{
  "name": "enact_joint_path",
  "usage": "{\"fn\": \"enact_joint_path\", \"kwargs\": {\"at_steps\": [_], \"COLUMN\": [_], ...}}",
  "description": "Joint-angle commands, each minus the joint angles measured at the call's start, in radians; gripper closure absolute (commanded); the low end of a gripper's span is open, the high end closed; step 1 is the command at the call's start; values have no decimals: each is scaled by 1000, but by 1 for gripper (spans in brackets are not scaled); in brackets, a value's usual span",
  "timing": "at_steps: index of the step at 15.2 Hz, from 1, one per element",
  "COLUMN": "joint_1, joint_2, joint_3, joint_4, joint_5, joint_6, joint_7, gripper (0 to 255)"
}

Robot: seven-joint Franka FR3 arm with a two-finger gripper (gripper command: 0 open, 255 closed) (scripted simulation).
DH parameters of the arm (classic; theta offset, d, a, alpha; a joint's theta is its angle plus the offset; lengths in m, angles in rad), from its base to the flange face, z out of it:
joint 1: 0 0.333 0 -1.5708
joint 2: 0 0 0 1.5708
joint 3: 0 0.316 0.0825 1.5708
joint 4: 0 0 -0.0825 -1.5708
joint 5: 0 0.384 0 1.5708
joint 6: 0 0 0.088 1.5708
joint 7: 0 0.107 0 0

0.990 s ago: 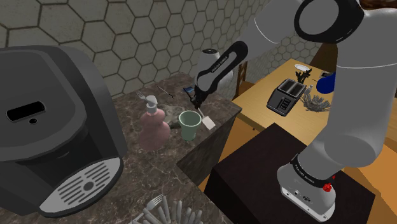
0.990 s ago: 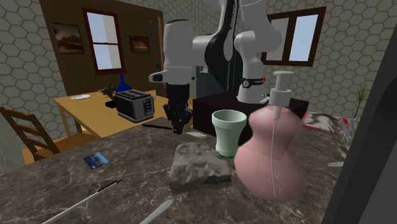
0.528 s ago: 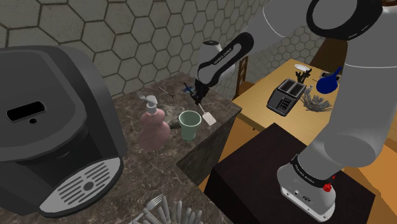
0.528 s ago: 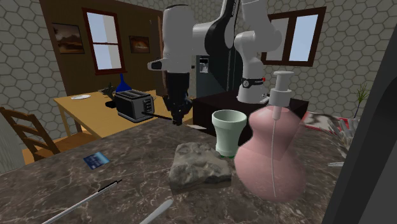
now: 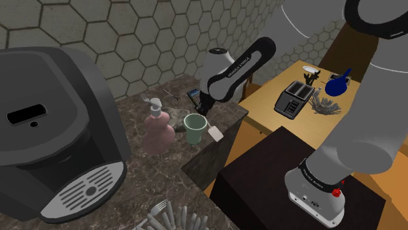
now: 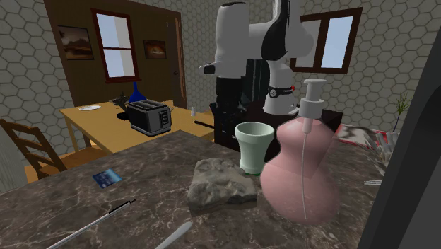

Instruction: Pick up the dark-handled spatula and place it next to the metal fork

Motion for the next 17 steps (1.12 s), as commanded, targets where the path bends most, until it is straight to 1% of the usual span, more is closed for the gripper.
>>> {"fn": "enact_joint_path", "kwargs": {"at_steps": [1,9,17], "joint_1": [31,179,320], "joint_2": [-27,-132,-193], "joint_3": [8,49,133], "joint_4": [-52,-215,-304], "joint_5": [-9,-47,-90], "joint_6": [25,79,98], "joint_7": [50,276,542], "gripper": [255,255,255]}}
